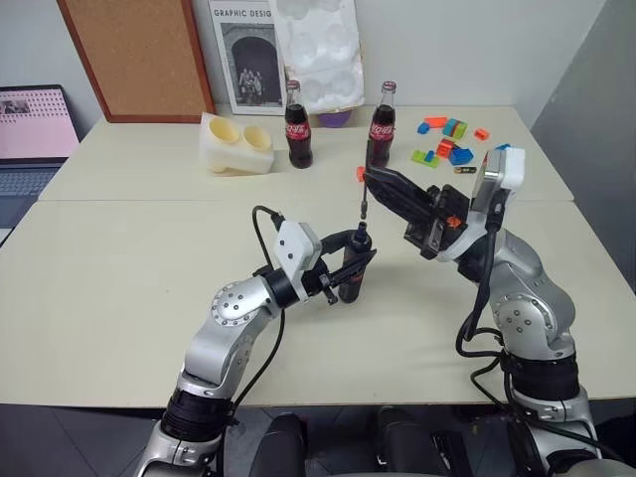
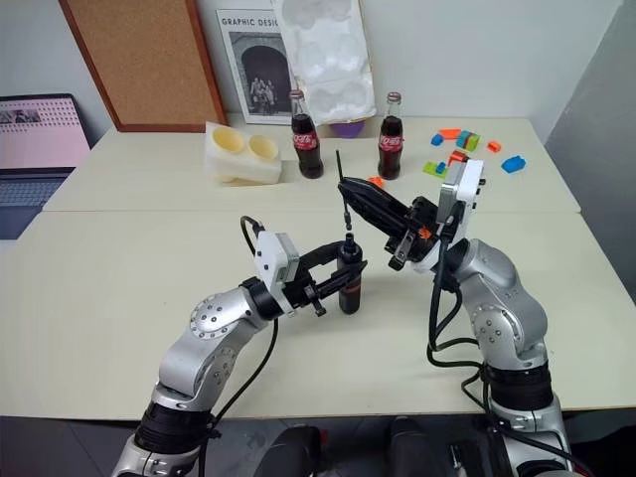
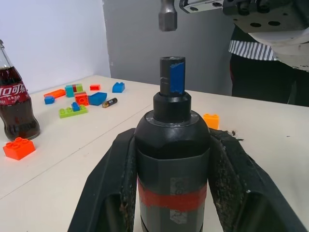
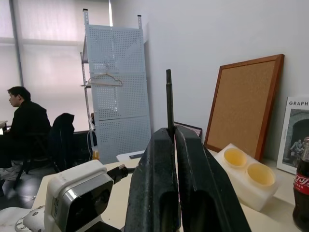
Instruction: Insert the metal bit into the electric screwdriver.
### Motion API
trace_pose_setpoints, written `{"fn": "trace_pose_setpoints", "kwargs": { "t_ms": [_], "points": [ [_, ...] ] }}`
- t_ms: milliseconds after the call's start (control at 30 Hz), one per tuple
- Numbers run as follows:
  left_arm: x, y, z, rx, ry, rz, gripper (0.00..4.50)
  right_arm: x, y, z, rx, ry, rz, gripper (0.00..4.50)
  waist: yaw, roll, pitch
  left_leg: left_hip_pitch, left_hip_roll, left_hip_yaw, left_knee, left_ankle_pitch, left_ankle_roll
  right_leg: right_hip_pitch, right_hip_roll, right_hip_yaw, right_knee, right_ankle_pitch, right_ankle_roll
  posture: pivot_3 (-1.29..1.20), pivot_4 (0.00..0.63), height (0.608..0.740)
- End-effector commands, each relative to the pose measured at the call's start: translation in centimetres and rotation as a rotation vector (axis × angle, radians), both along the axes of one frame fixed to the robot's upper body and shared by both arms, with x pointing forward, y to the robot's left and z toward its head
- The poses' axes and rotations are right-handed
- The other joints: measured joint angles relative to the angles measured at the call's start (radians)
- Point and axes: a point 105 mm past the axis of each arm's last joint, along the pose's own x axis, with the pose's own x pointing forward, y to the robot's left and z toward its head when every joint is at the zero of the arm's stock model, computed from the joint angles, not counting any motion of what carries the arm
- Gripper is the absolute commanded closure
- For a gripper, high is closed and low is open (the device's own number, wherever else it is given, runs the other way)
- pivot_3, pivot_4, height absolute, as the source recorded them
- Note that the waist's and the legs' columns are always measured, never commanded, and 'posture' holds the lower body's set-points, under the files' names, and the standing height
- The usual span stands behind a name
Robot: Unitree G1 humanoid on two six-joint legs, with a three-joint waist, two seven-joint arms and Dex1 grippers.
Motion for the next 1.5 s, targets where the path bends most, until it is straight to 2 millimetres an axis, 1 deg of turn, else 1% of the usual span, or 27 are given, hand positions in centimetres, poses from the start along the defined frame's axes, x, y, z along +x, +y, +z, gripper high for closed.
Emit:
{"fn": "trace_pose_setpoints", "kwargs": {
  "t_ms": [33, 267, 1100, 1500],
  "points": [
    [-0.4, 0.0, 0.7, -0.005, -0.032, -0.008, 2.84, -0.5, 0.1, 0.8, 0.019, -0.051, 0.001, 4.5, 0.0, 0.0, 0.0, 0.0, 0.0, 0.0, 0.0, 0.0, 0.0, 0.0, 0.0, 0.0, 0.0, 0.0, 0.0, 0.0, 0.15, 0.74],
    [-0.4, 0.0, 0.8, -0.006, -0.032, -0.009, 2.84, -0.7, 0.3, 0.9, 0.024, -0.035, -0.004, 4.5, 0.0, 0.0, 0.0, 0.0, 0.0, 0.0, 0.0, 0.0, 0.0, 0.0, 0.0, 0.0, 0.0, 0.0, 0.0, 0.0, 0.15, 0.74],
    [-0.3, 0.2, 0.7, -0.001, -0.032, 0.0, 2.84, -0.9, -0.4, -0.9, -0.006, 0.012, 0.008, 4.5, 0.0, 0.0, 0.0, 0.001, 0.0, 0.0, 0.0, 0.0, 0.0, 0.001, 0.0, 0.0, 0.001, 0.0, 0.0, 0.0, 0.15, 0.74],
    [-0.3, 0.2, 0.7, 0.001, -0.033, -0.005, 2.84, -0.7, -0.4, -0.6, -0.015, 0.015, 0.013, 4.5, 0.0, 0.0, 0.0, 0.002, 0.0, 0.001, 0.0, 0.0, 0.0, 0.001, 0.0, 0.001, 0.001, 0.0, -0.001, 0.0, 0.15, 0.74]
  ]
}}
